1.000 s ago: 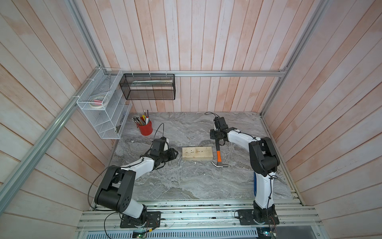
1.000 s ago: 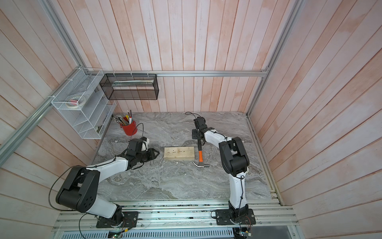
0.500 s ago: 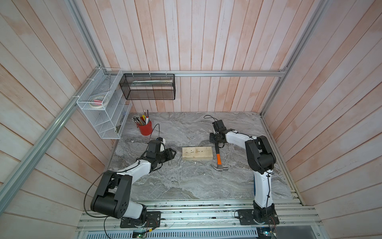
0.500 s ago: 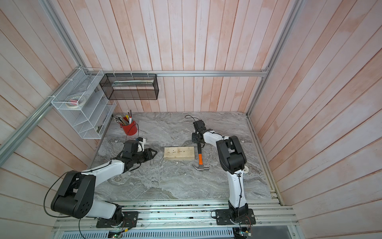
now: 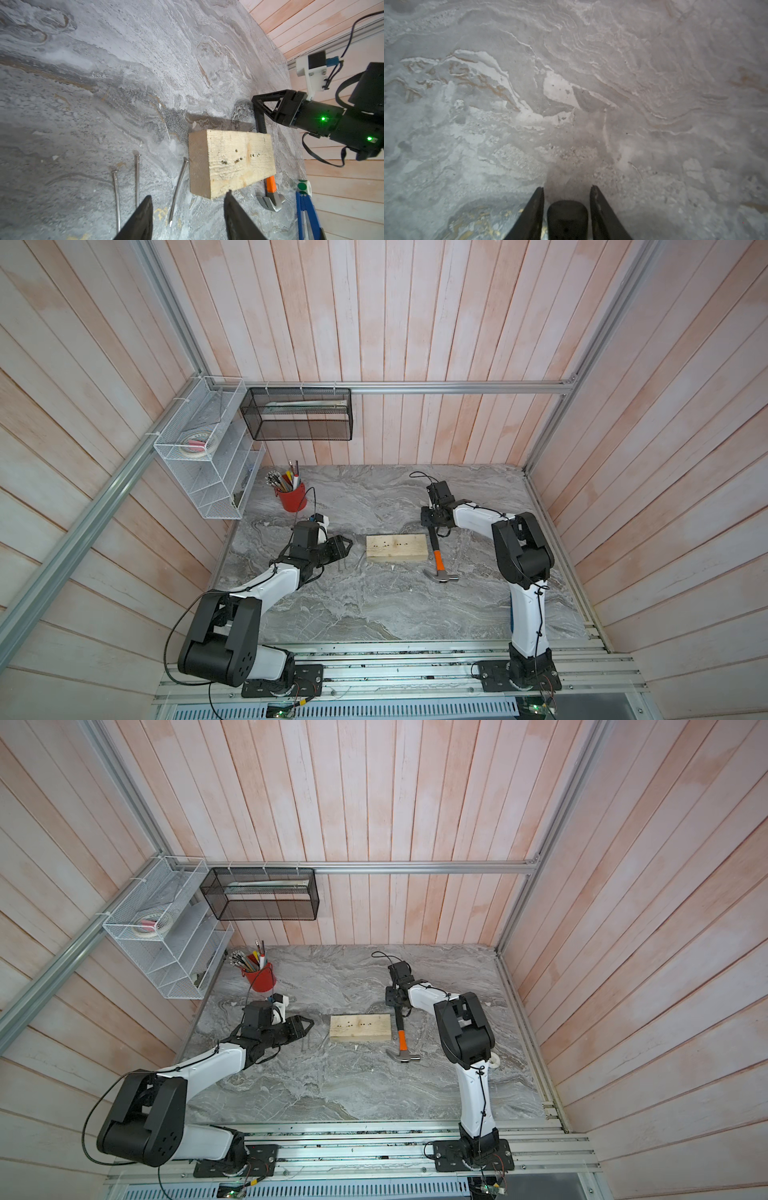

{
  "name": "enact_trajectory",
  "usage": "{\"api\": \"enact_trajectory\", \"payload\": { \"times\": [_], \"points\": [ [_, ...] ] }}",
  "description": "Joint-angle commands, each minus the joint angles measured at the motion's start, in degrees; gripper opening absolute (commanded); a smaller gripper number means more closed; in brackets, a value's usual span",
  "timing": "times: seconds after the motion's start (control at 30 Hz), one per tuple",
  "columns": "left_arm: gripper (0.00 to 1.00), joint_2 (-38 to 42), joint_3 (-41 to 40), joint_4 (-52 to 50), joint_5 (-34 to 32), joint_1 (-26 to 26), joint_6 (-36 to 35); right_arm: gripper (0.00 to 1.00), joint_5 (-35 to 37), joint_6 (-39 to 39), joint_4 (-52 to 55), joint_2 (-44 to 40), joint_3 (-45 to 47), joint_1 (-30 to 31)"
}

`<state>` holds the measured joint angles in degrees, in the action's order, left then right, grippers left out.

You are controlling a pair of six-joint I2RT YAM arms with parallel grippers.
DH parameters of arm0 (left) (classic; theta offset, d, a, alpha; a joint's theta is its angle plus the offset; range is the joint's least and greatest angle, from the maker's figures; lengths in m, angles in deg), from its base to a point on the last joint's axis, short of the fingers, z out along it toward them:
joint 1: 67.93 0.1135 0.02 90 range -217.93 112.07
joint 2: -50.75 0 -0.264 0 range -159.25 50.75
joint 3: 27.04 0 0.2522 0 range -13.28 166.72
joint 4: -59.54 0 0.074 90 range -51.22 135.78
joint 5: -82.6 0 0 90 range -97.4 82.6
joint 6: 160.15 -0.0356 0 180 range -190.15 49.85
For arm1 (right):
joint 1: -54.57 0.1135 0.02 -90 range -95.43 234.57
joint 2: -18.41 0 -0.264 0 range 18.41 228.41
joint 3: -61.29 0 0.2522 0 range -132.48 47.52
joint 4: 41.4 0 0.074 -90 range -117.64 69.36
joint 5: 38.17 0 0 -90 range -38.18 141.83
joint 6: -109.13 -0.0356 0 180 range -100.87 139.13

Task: Use a claw hammer to pull out a nail
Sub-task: Place the hammer at the center of the board, then reset both arms

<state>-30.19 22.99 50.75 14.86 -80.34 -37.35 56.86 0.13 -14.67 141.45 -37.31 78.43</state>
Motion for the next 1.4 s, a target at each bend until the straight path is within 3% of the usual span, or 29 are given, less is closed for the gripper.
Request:
{"api": "enact_trajectory", "payload": {
  "times": [0.0,0.03,0.07,0.17,0.3,0.4,0.5,0.6,0.67,0.73,0.83,0.9,0.97,1.1,1.17,1.2,1.27,1.3,1.33,1.37],
  "points": [
    [0.71,1.74,-0.86,1.31,0.78,0.61,-1.37,0.52,1.32,0.42,1.43,-2.03,1.35,-0.04],
    [0.95,2.14,-0.77,1.35,0.77,0.70,-1.71,0.55,1.72,0.56,1.46,-3.05,1.66,0.05],
    [1.00,2.66,-0.61,1.53,0.56,0.87,-1.97,0.59,2.19,0.72,1.31,-4.39,2.21,0.13],
    [1.00,4.46,0.30,1.25,-0.78,1.73,-3.04,0.70,3.82,1.45,0.30,-9.53,4.30,0.20],
    [1.00,7.81,2.07,-0.43,-4.22,3.61,-4.62,0.98,5.14,3.84,-1.17,-17.93,7.54,0.14],
    [1.00,12.11,1.40,0.88,-10.20,4.82,-6.45,0.98,8.87,5.21,-4.58,-25.83,12.48,0.11],
    [1.00,16.30,1.22,-0.30,-20.59,5.74,-9.28,0.98,15.46,7.47,-14.06,-36.96,23.34,-0.41],
    [1.00,18.98,-3.27,5.84,-23.08,6.77,-22.06,0.98,19.18,11.95,-34.32,-50.05,41.06,-2.74],
    [1.00,19.77,-8.75,13.37,-31.20,7.10,-25.40,0.98,17.51,13.32,-50.18,-57.07,54.58,-6.85],
    [1.00,18.98,-14.02,21.68,-33.24,8.54,-29.56,0.98,15.77,11.81,-58.58,-59.91,62.50,-11.86],
    [1.00,15.13,-20.68,34.01,-34.81,9.68,-33.09,0.98,13.60,12.80,-63.76,-58.62,68.64,-16.50],
    [1.00,10.77,-24.10,43.82,-31.12,11.55,-32.59,0.98,14.16,13.56,-66.83,-54.68,70.17,-17.64],
    [1.00,9.08,-21.20,39.61,-26.69,12.54,-32.32,0.98,14.88,15.22,-71.63,-48.86,70.80,-18.39],
    [1.00,4.33,-19.39,43.94,-22.88,13.10,-32.80,0.98,15.92,20.80,-80.96,-39.76,70.39,-17.95],
    [1.00,1.79,-21.17,52.79,-22.69,14.09,-31.88,0.98,12.19,19.04,-82.17,-36.41,69.50,-20.37],
    [1.00,-0.42,-22.67,58.07,-19.53,15.72,-30.25,0.98,10.87,18.77,-84.89,-35.45,70.21,-21.22],
    [1.00,-10.91,-25.18,74.99,-15.58,18.04,-28.85,0.98,6.24,16.40,-83.14,-36.24,71.67,-23.53],
    [1.00,-9.76,-25.92,74.33,-12.41,19.02,-28.84,0.98,5.57,15.94,-87.49,-35.12,72.92,-24.18],
    [1.00,-6.43,-24.36,65.83,-14.30,19.03,-28.84,0.98,6.33,15.89,-93.11,-33.39,74.29,-24.25],
    [1.00,-7.31,-23.47,65.49,-14.81,18.91,-28.84,0.98,7.07,15.65,-93.01,-32.66,73.71,-24.44]
  ]
}}
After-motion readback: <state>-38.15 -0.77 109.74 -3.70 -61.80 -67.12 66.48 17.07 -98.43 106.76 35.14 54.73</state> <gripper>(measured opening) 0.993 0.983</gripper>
